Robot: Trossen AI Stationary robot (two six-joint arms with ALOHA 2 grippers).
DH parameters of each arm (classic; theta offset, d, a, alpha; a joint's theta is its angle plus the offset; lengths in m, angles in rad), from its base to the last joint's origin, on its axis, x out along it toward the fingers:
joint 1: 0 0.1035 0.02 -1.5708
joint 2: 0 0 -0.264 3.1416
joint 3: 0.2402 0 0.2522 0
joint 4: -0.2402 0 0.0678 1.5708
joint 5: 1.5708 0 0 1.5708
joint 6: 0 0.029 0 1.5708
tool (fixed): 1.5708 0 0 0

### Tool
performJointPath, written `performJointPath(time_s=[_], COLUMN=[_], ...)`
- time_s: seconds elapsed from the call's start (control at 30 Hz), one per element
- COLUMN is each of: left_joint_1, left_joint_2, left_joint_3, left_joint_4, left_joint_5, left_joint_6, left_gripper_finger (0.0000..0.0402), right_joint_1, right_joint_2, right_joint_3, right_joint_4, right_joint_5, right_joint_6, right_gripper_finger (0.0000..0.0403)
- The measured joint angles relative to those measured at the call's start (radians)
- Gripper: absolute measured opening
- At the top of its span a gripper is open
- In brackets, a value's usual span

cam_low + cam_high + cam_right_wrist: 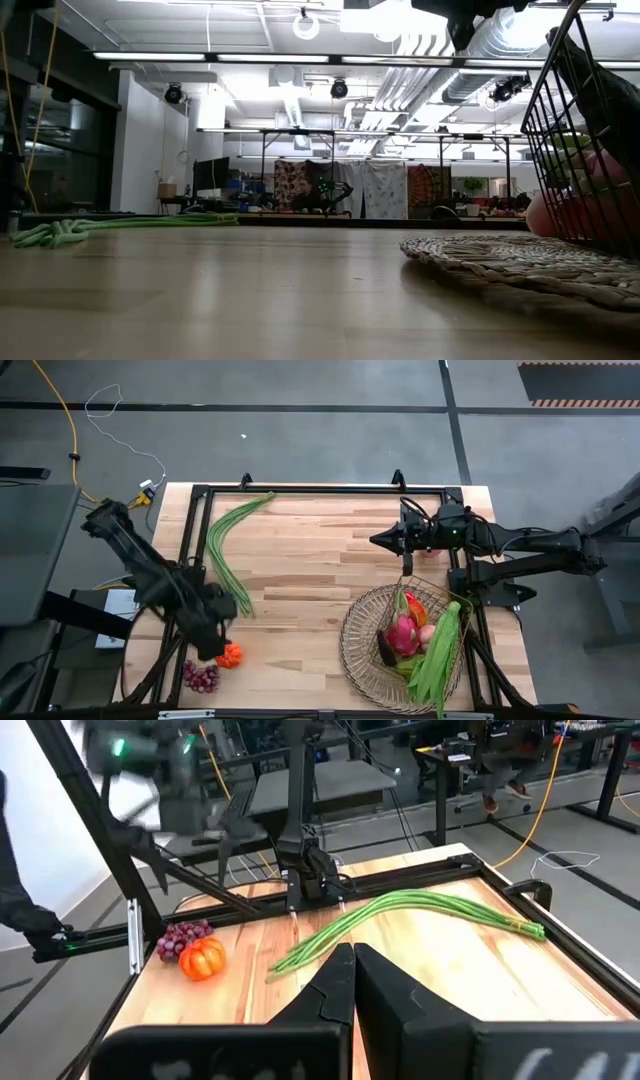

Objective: Build produce basket
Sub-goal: Put the red bell pepper into the wire basket

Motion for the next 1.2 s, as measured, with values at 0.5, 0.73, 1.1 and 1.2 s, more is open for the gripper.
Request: performJointPath(time_s=[0.5, 0.73, 1.1, 1.2], left_joint_1=[-0.14, -0.148, -0.154, -0.157], left_joint_2=[0.249, 0.304, 0.379, 0.408], left_joint_3=[-0.133, -0.133, -0.133, -0.133], left_joint_4=[0.181, 0.195, 0.239, 0.256], left_joint_5=[0.005, 0.055, 0.084, 0.086], left_joint_6=[-0.053, -0.03, -0.023, 0.007], left_gripper_finger=[0.0351, 0.0351, 0.0351, 0.0351], right_joint_1=[0.0, 0.0, 0.0, 0.0], right_joint_2=[0.0, 0.0, 0.0, 0.0], right_joint_3=[0.0, 0.0, 0.0, 0.0], right_joint_4=[-0.031, -0.056, -0.063, -0.063], right_joint_5=[0.0, 0.0, 0.001, 0.001], right_joint_6=[0.0, -0.001, -0.019, -0.019], right_gripper_finger=[0.0, 0.0, 0.0, 0.0])
